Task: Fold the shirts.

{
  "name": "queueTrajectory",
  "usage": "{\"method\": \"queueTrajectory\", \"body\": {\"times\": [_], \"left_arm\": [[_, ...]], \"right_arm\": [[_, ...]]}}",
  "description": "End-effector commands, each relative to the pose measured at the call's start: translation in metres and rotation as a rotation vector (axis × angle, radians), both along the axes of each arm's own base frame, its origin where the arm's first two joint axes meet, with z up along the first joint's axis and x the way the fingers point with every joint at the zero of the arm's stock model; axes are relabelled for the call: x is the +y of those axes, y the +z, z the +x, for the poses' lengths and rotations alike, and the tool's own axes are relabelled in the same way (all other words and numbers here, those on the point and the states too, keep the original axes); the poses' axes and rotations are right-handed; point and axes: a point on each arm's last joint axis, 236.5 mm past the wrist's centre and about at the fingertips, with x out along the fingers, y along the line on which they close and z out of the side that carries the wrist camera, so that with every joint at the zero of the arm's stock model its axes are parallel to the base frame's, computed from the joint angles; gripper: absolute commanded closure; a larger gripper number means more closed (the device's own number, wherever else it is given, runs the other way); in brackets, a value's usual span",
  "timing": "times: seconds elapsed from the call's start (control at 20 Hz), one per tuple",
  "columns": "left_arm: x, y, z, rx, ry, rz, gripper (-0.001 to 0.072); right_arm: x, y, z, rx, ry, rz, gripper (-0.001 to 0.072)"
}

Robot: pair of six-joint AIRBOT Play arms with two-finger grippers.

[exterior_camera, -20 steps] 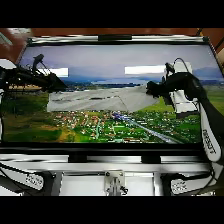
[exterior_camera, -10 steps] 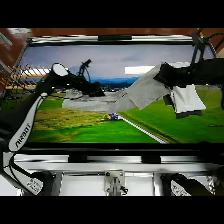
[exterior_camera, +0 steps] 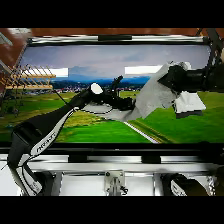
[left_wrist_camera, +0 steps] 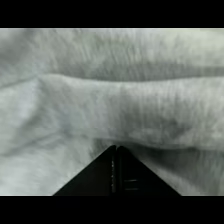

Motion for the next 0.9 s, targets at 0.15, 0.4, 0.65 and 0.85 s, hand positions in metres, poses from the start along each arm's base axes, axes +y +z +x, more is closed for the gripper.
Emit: {"method": "queueTrajectory", "body": {"times": [0.15, 0.4, 0.65, 0.85], "left_arm": [[0.076, 0.053, 0.064, -0.158, 0.111, 0.02, 0.0671], [0.227, 0.164, 0.094, -0.397, 0.249, 0.142, 0.0671], [0.343, 0.269, 0.092, -0.571, 0.53, 0.152, 0.0669], [0.38, 0.318, 0.068, -0.675, 0.619, 0.159, 0.0669]], "right_arm": [[0.03, -0.029, 0.02, 0.046, 0.05, 0.005, 0.0613], [0.134, -0.053, 0.074, -0.096, 0.112, 0.092, 0.0613], [0.25, -0.105, 0.099, -0.179, 0.054, 0.217, 0.0614], [0.292, -0.188, 0.085, -0.019, 0.026, 0.222, 0.0614]]}}
